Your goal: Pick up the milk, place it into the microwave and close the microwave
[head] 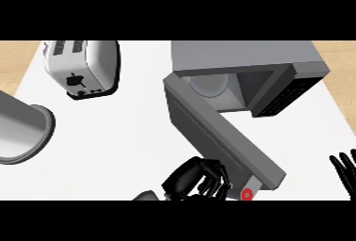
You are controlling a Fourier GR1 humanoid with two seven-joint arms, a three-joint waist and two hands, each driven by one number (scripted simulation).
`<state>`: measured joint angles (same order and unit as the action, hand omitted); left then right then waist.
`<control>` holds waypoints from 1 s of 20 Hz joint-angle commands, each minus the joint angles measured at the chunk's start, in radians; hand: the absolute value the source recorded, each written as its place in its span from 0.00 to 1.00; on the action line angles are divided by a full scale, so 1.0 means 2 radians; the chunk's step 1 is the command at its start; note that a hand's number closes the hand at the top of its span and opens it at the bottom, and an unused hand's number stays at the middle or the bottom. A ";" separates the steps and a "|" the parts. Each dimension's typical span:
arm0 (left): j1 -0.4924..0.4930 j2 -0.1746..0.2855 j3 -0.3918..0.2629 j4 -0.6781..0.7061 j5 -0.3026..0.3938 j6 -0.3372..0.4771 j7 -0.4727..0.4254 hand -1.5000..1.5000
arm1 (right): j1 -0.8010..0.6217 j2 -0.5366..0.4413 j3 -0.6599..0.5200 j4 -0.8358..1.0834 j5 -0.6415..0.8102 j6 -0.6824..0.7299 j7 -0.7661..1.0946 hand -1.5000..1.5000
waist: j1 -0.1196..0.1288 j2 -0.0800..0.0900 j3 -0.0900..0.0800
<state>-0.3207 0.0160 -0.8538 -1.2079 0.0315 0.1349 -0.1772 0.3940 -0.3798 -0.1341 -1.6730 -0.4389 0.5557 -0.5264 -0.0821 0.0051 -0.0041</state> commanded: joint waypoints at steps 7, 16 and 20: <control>-0.117 -0.007 -0.096 0.027 0.090 0.152 0.020 1.00 | -0.008 -0.025 0.028 -0.097 -0.048 0.019 0.062 0.00 | -0.023 0.005 0.000; -0.194 -0.008 -0.059 0.057 0.168 0.239 -0.003 1.00 | -0.003 -0.043 0.038 -0.151 -0.074 0.010 0.105 0.00 | -0.051 0.012 -0.001; -0.228 -0.008 -0.043 0.093 0.195 0.260 -0.017 1.00 | -0.003 -0.050 0.031 -0.169 -0.097 -0.006 0.127 0.00 | -0.056 0.014 -0.001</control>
<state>-0.7042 0.0044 -0.9703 -1.0658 0.3736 0.6023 -0.1876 0.3825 -0.4666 -0.0686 -1.9764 -0.6050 0.5629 -0.3090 -0.1806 0.0322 -0.0058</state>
